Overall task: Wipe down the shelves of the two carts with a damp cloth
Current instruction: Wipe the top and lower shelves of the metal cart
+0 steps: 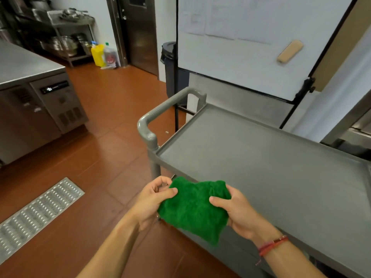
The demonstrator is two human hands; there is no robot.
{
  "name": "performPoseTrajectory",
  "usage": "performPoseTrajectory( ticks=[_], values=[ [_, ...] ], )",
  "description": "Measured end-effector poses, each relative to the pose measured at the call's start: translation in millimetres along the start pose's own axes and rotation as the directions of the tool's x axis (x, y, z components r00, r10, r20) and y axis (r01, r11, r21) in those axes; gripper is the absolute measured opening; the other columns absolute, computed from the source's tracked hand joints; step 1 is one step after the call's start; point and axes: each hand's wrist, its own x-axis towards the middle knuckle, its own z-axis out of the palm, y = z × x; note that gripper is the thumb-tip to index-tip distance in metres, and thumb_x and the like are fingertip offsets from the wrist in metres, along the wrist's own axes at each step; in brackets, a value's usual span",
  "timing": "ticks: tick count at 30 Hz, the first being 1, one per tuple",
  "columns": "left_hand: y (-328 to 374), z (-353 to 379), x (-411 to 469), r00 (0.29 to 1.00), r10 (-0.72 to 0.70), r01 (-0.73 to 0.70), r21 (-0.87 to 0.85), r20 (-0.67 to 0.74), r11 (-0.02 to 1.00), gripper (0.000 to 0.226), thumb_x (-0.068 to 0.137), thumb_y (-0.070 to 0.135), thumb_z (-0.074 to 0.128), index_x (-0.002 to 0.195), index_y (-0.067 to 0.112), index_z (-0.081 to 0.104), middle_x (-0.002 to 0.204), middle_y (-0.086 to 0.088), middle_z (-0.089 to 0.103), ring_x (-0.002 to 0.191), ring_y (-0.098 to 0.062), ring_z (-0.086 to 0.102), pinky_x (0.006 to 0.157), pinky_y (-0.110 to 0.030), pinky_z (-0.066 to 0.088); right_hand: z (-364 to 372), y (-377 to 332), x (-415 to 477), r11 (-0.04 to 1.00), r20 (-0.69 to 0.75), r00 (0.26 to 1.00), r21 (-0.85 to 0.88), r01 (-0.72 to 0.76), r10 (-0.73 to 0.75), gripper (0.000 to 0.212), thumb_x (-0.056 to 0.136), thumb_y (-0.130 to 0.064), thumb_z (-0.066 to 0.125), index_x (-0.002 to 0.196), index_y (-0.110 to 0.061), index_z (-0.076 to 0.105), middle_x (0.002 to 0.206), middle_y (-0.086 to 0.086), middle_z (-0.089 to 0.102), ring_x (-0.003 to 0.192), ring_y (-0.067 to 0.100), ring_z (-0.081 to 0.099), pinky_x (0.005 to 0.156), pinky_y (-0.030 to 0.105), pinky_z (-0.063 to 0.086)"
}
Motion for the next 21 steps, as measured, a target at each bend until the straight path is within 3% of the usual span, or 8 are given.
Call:
performPoseTrajectory(
  ticks=[3,6,11,14,18,19,21],
  values=[
    [-21,-18,-1,0.998,-0.056,0.058,0.062,-0.032,0.996,0.046,0.086,-0.016,0.059,0.120,0.014,0.061,0.105,-0.022,0.073,0.089,-0.033,0.072,0.074,-0.041,0.061,6,27,7,0.999,0.006,0.999,-0.010,-0.053,0.053,0.030,0.094,0.006,0.057,0.119,-0.008,0.062,0.108,0.012,0.075,0.100,0.029,0.072,0.080,0.044,0.061],
    [-46,-34,8,0.993,-0.098,0.104,0.092,-0.070,0.990,0.061,0.088,-0.019,0.054,0.132,0.023,0.056,0.111,-0.021,0.072,0.101,-0.038,0.069,0.089,-0.052,0.056,3,57,25,0.995,-0.022,0.994,-0.009,-0.103,0.103,0.031,0.095,0.005,0.056,0.121,-0.010,0.061,0.110,0.012,0.074,0.100,0.029,0.072,0.079,0.044,0.061],
    [-111,-56,49,0.979,-0.146,0.161,0.097,-0.145,0.982,0.065,0.088,-0.023,0.048,0.133,0.022,0.058,0.115,-0.012,0.073,0.108,-0.030,0.068,0.096,-0.050,0.053,-18,115,78,0.990,-0.076,0.987,-0.014,-0.143,0.142,0.030,0.095,0.004,0.057,0.118,-0.015,0.062,0.111,0.010,0.074,0.098,0.028,0.073,0.079,0.050,0.060],
    [-161,-77,89,0.974,-0.136,0.162,0.141,-0.181,0.977,0.055,0.086,-0.015,0.053,0.122,0.022,0.070,0.119,-0.011,0.070,0.115,-0.028,0.063,0.099,-0.049,0.050,-37,157,118,0.990,-0.118,0.983,0.000,-0.139,0.138,0.033,0.093,0.009,0.057,0.114,-0.015,0.062,0.108,0.009,0.074,0.094,0.026,0.074,0.073,0.043,0.061],
    [-224,-109,140,0.979,-0.146,0.177,0.243,-0.143,0.954,0.045,0.076,0.010,0.063,0.114,0.030,0.075,0.106,-0.034,0.058,0.096,-0.035,0.044,0.090,-0.056,0.039,-63,212,178,0.987,-0.143,0.977,0.028,-0.156,0.158,0.035,0.089,0.016,0.056,0.108,-0.013,0.062,0.095,0.004,0.077,0.084,0.018,0.074,0.068,0.033,0.062],
    [-234,-114,154,0.981,-0.138,0.170,0.258,-0.138,0.951,0.044,0.078,0.007,0.062,0.114,0.030,0.075,0.098,-0.028,0.061,0.089,-0.033,0.046,0.088,-0.055,0.042,-68,224,195,0.990,-0.152,0.978,0.022,-0.141,0.142,0.036,0.088,0.017,0.055,0.107,-0.013,0.062,0.097,0.006,0.076,0.085,0.019,0.074,0.072,0.034,0.062],
    [-246,-119,181,0.987,-0.086,0.123,0.292,-0.136,0.949,0.048,0.084,-0.005,0.057,0.110,0.030,0.076,0.074,-0.010,0.058,0.066,-0.025,0.042,0.074,-0.040,0.042,-76,244,225,0.995,-0.181,0.979,0.015,-0.097,0.098,0.039,0.086,0.019,0.055,0.105,-0.014,0.063,0.103,0.009,0.074,0.088,0.020,0.073,0.077,0.038,0.062]
  ],
)
